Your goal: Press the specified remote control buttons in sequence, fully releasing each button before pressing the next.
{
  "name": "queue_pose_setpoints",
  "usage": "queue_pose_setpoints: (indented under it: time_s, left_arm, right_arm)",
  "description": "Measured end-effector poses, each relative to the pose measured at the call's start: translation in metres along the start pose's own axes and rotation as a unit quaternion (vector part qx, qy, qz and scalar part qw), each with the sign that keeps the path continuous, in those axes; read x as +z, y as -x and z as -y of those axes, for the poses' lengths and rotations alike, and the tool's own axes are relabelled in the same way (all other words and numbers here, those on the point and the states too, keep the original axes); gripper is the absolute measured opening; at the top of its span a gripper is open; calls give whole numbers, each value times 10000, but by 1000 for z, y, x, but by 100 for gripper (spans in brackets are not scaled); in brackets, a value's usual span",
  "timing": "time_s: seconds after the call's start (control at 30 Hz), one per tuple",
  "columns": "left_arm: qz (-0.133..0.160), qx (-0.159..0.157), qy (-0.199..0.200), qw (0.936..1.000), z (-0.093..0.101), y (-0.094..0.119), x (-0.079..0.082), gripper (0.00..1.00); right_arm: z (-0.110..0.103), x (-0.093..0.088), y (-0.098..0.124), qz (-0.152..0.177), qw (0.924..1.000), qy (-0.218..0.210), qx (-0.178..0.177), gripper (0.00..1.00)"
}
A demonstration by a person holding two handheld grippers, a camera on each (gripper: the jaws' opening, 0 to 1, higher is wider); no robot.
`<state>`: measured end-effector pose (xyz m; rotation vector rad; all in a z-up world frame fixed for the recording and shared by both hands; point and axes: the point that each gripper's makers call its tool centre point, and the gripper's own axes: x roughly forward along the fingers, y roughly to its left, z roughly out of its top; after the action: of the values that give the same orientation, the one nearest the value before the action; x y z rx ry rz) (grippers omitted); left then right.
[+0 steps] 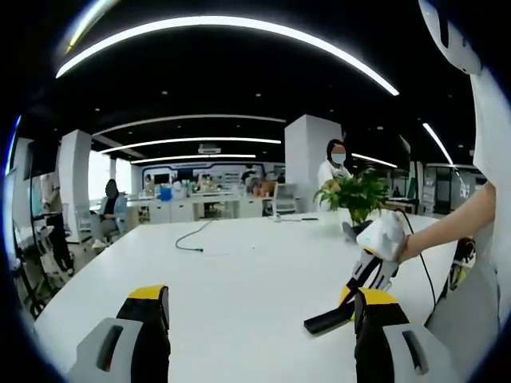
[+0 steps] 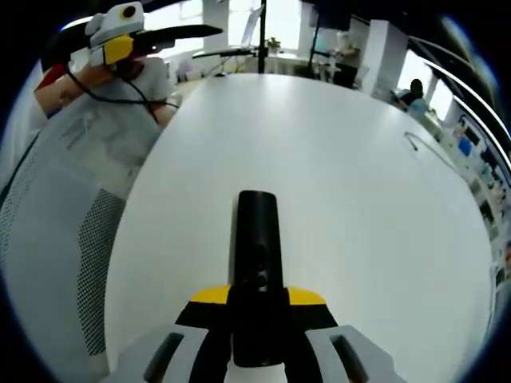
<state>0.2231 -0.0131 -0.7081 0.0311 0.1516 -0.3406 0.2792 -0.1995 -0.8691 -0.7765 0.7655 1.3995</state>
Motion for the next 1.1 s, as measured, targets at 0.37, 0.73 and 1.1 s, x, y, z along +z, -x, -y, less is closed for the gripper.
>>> queue_pose_setpoints:
  time_s: [0.37,0.73,1.1]
  left_arm:
    - [-14,-36,12,10000,0,0,-2,100]
    - [-33,-49,10,10000,-1,-1,-4,100]
    - [-50,-53,27,10000,-1,-1,-5,100]
  right_arm:
    - [12,0,0,-43,10000,-7,-1,20]
    - [24,1,-1,-61,10000,-35,-13,20]
    - [37,2,-3,-97,9999,-61,-24,20]
